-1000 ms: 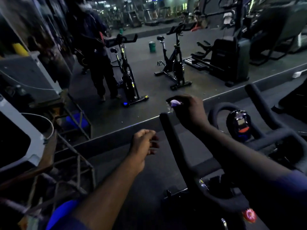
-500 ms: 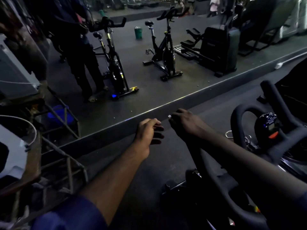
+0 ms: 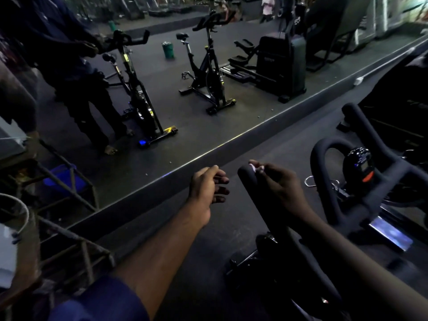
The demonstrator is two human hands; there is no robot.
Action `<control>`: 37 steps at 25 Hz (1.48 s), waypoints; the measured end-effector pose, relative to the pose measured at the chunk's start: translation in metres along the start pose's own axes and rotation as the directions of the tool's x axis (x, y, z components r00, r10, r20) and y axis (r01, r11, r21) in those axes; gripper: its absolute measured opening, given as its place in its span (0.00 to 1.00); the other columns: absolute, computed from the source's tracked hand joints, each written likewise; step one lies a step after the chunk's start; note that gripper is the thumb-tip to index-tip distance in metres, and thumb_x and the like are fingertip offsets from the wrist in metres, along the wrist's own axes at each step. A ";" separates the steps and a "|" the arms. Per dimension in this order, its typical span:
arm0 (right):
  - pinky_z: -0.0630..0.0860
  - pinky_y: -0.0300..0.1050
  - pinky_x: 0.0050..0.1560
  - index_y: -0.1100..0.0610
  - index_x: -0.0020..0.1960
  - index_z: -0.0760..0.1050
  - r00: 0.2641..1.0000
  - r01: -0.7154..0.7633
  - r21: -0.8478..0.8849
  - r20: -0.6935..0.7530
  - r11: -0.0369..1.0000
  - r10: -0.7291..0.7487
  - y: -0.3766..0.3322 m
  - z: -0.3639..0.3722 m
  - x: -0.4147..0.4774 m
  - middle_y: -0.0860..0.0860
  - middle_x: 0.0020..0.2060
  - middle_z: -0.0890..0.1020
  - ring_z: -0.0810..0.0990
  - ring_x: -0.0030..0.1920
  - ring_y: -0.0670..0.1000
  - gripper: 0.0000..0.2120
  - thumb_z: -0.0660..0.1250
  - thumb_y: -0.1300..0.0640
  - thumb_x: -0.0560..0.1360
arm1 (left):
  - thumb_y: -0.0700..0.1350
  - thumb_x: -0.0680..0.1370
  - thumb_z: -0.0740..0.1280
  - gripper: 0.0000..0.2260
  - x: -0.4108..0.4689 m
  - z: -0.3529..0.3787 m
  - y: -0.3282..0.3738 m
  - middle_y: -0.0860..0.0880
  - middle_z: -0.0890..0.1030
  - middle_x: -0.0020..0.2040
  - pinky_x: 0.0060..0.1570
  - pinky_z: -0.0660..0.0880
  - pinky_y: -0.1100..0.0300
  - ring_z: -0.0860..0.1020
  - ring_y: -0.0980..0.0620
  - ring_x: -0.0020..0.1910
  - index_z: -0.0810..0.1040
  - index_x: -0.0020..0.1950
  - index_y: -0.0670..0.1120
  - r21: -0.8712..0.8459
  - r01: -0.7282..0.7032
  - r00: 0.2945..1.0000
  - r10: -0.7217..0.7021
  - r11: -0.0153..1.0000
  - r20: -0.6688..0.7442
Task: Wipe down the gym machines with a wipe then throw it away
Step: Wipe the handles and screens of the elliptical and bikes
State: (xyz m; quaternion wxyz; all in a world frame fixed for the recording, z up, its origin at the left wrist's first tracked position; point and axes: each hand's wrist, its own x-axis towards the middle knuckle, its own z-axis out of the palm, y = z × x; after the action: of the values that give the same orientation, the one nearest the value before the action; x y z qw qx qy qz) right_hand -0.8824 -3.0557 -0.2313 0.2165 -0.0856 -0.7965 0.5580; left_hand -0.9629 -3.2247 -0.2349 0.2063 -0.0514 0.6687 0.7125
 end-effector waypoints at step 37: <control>0.74 0.27 0.48 0.55 0.52 0.86 0.988 0.155 -0.200 0.040 0.967 -0.150 0.016 -0.057 -0.048 0.45 0.46 0.87 0.83 0.46 0.32 0.08 0.79 0.61 0.74 | 0.60 0.85 0.62 0.23 0.059 0.089 0.025 0.45 0.80 0.34 0.40 0.75 0.53 0.76 0.48 0.33 0.78 0.40 0.44 0.313 -0.202 0.977 0.213 0.928 -0.001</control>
State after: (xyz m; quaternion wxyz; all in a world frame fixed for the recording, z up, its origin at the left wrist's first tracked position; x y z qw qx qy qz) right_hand -0.8164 -3.0194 -0.2418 0.2392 -0.0389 -0.8560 0.4566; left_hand -1.0073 -3.1248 -0.2233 0.1234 0.0403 0.7779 0.6148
